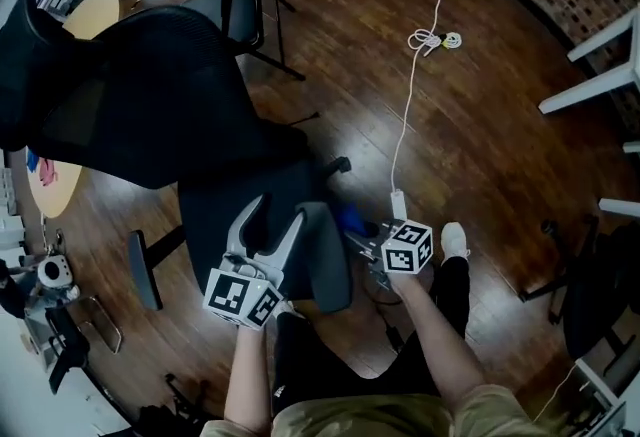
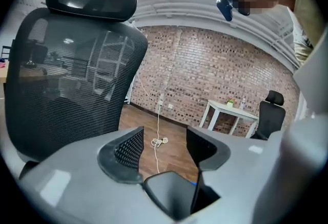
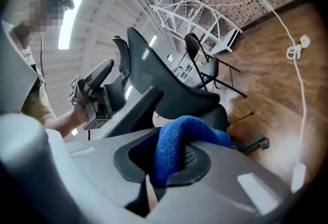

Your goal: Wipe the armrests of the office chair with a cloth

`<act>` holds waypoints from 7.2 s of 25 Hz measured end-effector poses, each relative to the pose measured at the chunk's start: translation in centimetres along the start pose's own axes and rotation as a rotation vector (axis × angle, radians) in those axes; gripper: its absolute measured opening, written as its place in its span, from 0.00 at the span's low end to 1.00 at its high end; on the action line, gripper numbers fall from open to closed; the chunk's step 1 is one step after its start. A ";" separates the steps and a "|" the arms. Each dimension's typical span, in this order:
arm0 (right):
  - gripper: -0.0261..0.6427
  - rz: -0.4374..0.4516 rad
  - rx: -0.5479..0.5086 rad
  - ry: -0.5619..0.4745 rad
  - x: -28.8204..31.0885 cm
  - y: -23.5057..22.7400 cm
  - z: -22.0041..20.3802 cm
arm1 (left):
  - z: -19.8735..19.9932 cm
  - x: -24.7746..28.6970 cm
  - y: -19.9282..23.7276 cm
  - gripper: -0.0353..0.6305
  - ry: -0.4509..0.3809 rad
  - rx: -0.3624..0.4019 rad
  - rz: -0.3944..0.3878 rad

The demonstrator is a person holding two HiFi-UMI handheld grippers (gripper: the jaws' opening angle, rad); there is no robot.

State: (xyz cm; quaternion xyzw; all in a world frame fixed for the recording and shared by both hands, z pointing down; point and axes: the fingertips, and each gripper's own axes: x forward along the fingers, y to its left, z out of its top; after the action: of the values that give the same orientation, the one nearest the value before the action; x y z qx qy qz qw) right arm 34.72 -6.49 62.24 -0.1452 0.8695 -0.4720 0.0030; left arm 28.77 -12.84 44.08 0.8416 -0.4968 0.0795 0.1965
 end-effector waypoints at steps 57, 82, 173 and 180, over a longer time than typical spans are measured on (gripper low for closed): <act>0.07 -0.081 -0.087 0.258 -1.1 -10.1 -1.7 | -5.7 -2.7 5.6 0.42 0.034 -0.072 0.018; 0.07 0.516 0.235 0.329 5.8 0.1 -0.7 | -5.1 -4.1 6.1 0.38 -0.055 -0.167 -0.031; 0.07 -0.055 -0.922 -0.368 -6.6 40.0 25.7 | 24.0 -22.6 -3.9 0.38 -0.481 0.097 0.198; 0.07 -0.223 -1.069 -0.383 -6.1 41.3 26.5 | 24.8 -24.9 -3.9 0.34 -0.549 0.159 0.285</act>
State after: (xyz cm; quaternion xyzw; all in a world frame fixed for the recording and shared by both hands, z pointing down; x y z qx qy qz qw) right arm 34.02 -5.52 12.79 -0.3001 0.9506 0.0702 0.0368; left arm 18.36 -1.31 12.35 0.7662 -0.6364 -0.0853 -0.0245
